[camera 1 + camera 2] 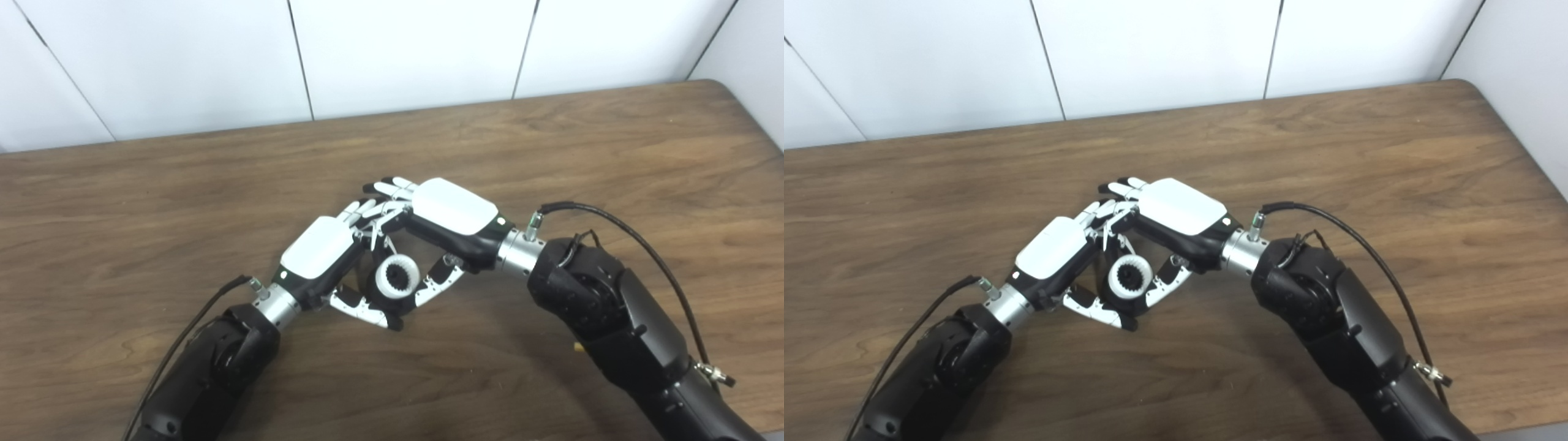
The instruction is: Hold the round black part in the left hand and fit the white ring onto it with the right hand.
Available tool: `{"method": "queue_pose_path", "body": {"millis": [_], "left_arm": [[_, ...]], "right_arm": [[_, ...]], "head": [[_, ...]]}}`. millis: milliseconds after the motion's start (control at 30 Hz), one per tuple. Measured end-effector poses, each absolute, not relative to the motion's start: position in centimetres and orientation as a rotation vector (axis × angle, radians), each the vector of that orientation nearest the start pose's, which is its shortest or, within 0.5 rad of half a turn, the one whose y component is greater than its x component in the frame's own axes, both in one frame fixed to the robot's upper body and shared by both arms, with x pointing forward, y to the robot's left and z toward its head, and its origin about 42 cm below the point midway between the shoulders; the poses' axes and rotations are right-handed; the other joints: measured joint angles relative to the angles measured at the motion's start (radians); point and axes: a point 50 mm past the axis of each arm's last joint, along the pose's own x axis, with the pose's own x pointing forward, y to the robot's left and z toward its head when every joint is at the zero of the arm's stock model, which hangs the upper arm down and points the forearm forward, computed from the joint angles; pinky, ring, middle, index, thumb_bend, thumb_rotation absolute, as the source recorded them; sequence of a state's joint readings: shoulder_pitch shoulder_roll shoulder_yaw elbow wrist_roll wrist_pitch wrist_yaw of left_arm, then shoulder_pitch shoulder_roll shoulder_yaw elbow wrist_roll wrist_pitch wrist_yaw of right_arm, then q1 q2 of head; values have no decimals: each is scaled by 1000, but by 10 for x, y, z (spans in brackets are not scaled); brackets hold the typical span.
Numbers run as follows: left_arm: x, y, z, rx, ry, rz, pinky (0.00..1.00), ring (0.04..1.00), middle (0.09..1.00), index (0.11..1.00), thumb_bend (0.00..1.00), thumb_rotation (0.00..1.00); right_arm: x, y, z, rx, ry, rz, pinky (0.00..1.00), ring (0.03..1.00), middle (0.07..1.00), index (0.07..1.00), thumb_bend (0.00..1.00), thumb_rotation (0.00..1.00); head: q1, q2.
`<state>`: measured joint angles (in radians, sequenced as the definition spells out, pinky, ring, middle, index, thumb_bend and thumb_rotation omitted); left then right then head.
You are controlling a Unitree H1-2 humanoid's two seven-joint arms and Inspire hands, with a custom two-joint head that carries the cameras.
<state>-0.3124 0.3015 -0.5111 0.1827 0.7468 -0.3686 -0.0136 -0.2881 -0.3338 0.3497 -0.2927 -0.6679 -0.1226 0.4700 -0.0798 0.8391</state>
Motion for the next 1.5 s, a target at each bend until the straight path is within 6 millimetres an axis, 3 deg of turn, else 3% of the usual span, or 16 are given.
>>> {"method": "queue_pose_path", "body": {"millis": [433,767,1500], "left_arm": [[338,152,122,1061,-558,-694,1000,1000,868,483,525,58],[337,151,121,1058,-558,-694,1000,1000,869,483,525,58],[336,150,123,1071,-561,-697,1000,1000,877,484,525,58]], "right_arm": [[322,-169,215,-1126,-525,705,1000,976,806,483,525,137],[325,-168,214,-1133,-516,708,1000,1000,889,483,525,137],[326,-167,211,-1117,-493,713,1000,1000,890,483,525,139]], "head": [[5,2],[6,5],[8,15]]}}
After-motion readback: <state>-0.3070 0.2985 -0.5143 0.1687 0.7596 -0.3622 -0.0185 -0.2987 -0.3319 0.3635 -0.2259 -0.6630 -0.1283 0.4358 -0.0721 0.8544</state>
